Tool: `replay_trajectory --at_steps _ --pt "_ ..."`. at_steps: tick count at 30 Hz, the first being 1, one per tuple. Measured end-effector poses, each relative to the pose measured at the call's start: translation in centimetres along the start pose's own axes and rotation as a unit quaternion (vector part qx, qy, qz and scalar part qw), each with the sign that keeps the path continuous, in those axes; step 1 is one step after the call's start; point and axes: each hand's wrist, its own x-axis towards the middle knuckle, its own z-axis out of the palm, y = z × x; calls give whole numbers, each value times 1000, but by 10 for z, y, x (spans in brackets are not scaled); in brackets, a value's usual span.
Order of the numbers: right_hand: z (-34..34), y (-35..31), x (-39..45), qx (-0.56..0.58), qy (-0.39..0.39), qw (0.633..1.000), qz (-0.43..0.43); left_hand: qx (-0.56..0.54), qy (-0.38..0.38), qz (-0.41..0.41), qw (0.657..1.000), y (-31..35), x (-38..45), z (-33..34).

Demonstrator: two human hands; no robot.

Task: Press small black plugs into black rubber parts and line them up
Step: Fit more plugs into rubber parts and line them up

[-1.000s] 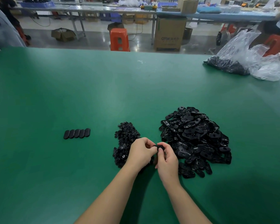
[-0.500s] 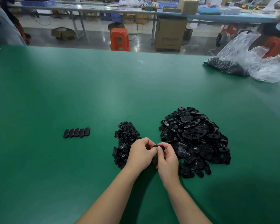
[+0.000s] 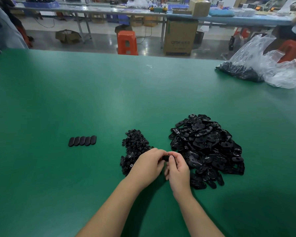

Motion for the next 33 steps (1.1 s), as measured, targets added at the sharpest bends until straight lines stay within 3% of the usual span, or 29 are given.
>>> replay_trajectory --at_steps 3,5,8,12,17,21,33 --pt "0 -5 -2 37 -10 999 9 1 19 18 1000 -7 -4 -4" --pt "1 -8 -2 54 -11 998 11 -13 74 1 997 -13 -5 -11" --pt "-1 -9 -5 47 -25 999 13 -57 183 -104 976 -34 -8 -28" --pt "-2 -10 -6 26 -39 999 7 -66 286 -254 922 -80 -18 -51" --pt "-2 -10 -6 14 -42 999 6 10 296 -360 885 -126 -32 -64" --pt "-1 -9 -6 -14 -34 999 4 82 252 -352 898 -129 -30 -65" --pt "1 -7 -6 -65 -26 997 -8 224 239 -254 910 -129 -32 -49"
